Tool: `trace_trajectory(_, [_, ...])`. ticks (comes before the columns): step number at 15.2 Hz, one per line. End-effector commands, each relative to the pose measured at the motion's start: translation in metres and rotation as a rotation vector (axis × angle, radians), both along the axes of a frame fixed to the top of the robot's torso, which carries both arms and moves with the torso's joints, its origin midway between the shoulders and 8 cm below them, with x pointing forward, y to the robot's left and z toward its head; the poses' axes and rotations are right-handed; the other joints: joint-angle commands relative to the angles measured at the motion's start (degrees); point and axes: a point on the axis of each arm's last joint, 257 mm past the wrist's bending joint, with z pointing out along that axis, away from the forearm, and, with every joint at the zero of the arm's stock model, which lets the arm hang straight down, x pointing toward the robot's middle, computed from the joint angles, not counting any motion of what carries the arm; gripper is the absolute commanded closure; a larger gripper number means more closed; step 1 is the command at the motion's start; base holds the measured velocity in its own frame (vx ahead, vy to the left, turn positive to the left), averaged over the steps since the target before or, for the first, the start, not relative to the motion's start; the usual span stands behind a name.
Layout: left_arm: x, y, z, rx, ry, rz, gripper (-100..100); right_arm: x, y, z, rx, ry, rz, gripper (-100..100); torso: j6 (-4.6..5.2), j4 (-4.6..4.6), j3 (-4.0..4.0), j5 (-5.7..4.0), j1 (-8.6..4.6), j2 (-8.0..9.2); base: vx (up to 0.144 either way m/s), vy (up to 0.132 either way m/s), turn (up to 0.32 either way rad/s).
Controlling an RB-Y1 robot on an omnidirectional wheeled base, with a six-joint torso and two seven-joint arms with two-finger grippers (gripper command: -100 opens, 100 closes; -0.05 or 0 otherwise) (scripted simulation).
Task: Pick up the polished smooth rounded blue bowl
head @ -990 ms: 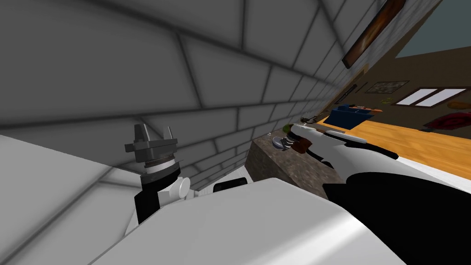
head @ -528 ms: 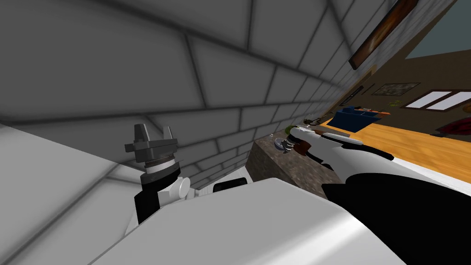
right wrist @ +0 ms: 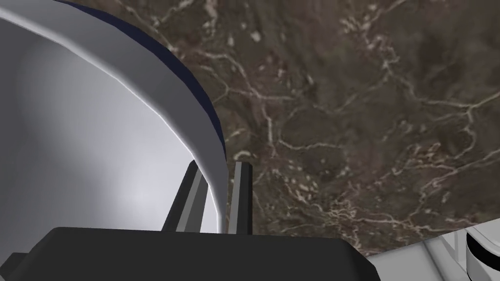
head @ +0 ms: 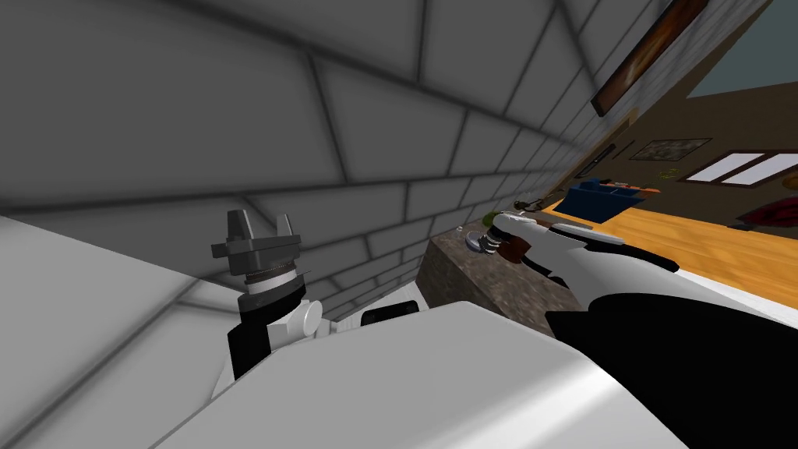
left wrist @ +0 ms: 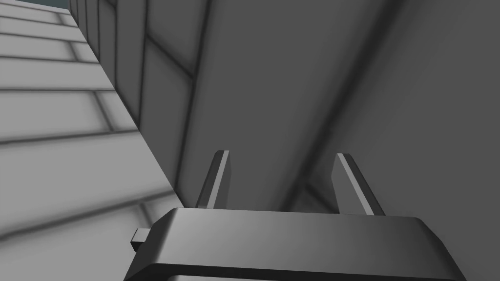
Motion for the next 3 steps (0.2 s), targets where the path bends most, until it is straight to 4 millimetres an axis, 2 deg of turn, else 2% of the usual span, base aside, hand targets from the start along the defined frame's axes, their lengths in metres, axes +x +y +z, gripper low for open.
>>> trace_trajectory(1, [0.0, 0.0, 0.0, 0.0, 0.0, 0.0, 0, 0.0024, -0.0016, 0.0072, 0.0, -0.001, -0.001, 100, 0.0, 0.0, 0.0, 0.0, 0.0, 0.0, -0.012, 0.046, -0.026])
trace_trajectory(3, [0.0, 0.0, 0.0, 0.0, 0.0, 0.0, 0, 0.002, -0.0019, 0.0068, -0.001, -0.003, -0.005, 100, -0.05, -0.03, -0.01, -0.04, 0.03, 0.01, -0.01, 0.024, -0.003])
